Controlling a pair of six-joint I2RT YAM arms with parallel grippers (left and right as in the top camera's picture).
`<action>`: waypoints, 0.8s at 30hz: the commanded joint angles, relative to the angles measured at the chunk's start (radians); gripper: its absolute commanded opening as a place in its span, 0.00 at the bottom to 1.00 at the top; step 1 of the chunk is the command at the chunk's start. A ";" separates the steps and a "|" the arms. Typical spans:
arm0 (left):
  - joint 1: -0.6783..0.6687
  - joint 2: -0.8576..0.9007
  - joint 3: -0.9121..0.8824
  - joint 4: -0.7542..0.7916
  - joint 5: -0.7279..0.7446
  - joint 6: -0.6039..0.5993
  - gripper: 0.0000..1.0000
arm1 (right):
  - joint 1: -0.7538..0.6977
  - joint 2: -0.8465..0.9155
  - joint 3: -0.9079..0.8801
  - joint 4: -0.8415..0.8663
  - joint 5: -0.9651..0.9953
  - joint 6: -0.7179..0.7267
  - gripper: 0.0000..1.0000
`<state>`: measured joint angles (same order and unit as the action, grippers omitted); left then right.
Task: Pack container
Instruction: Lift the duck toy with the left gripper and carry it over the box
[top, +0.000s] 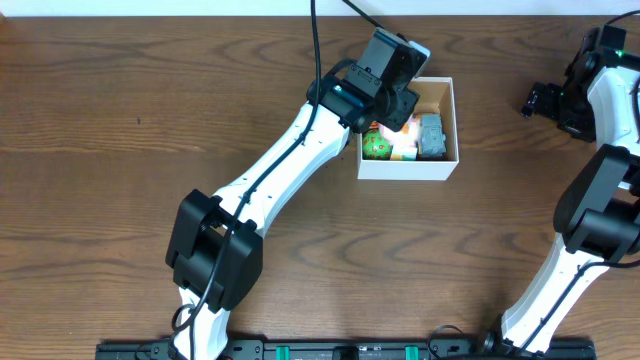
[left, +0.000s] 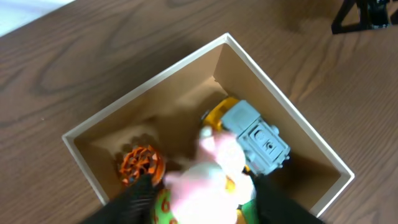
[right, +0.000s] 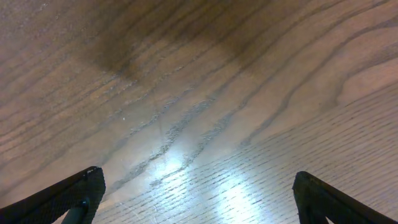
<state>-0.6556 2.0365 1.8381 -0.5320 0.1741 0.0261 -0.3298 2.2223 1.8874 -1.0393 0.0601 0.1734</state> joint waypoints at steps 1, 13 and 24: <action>0.005 -0.010 -0.002 0.004 -0.002 0.000 0.57 | -0.008 -0.002 -0.003 0.000 0.003 0.010 0.99; 0.013 -0.066 -0.002 -0.018 -0.008 0.000 0.86 | -0.008 -0.002 -0.003 0.000 0.003 0.010 0.99; 0.097 -0.306 -0.002 -0.356 -0.142 -0.001 0.98 | -0.008 -0.002 -0.003 0.000 0.003 0.010 0.99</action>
<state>-0.5800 1.7958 1.8343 -0.8528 0.0711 0.0246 -0.3298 2.2223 1.8874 -1.0393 0.0605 0.1734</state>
